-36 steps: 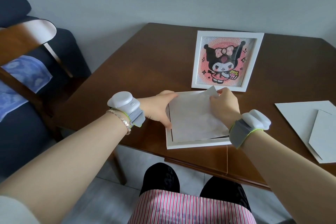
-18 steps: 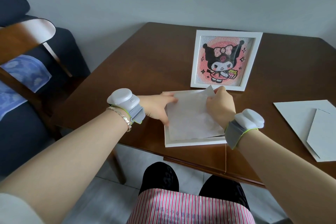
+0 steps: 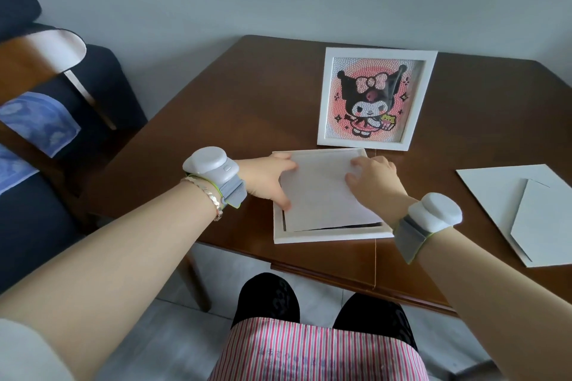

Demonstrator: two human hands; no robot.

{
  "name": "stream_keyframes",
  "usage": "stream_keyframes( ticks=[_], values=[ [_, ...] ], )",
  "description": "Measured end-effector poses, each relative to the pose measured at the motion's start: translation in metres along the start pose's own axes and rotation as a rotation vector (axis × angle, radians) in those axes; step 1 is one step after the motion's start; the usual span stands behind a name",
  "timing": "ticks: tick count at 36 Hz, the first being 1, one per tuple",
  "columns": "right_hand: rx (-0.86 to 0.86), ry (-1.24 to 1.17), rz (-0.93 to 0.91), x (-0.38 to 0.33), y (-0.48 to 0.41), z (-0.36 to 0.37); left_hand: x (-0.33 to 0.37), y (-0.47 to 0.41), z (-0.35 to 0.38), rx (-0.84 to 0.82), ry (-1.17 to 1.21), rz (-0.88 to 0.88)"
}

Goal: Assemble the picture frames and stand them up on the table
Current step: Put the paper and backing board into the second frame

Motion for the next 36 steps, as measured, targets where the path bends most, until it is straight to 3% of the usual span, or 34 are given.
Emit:
stream_keyframes(
  ticks=[5,11,32,34,36],
  values=[
    [0.023,0.022,0.030,0.016,0.000,-0.008,0.018,-0.016,0.000,0.002,0.003,0.040],
    [-0.003,0.237,-0.152,0.022,0.003,-0.006,0.038,-0.034,0.003,0.006,0.041,0.083],
    [-0.073,0.253,-0.067,0.042,0.019,-0.011,0.055,-0.047,0.014,-0.038,0.079,0.133],
    [0.012,0.147,-0.036,0.047,0.016,-0.024,0.055,-0.049,0.015,-0.040,0.069,0.133],
    [0.203,0.084,0.035,0.061,0.009,-0.048,0.057,-0.050,0.015,-0.043,0.054,0.131]
  ],
)
Point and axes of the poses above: each hand's wrist, its own y-axis away from the middle knuckle, its own z-axis out of the palm, x = y × z, the point moved 8 cm from there along -y, towards the middle knuckle, and after that the axes turned 6 degrees about z, right-handed, at the moved point
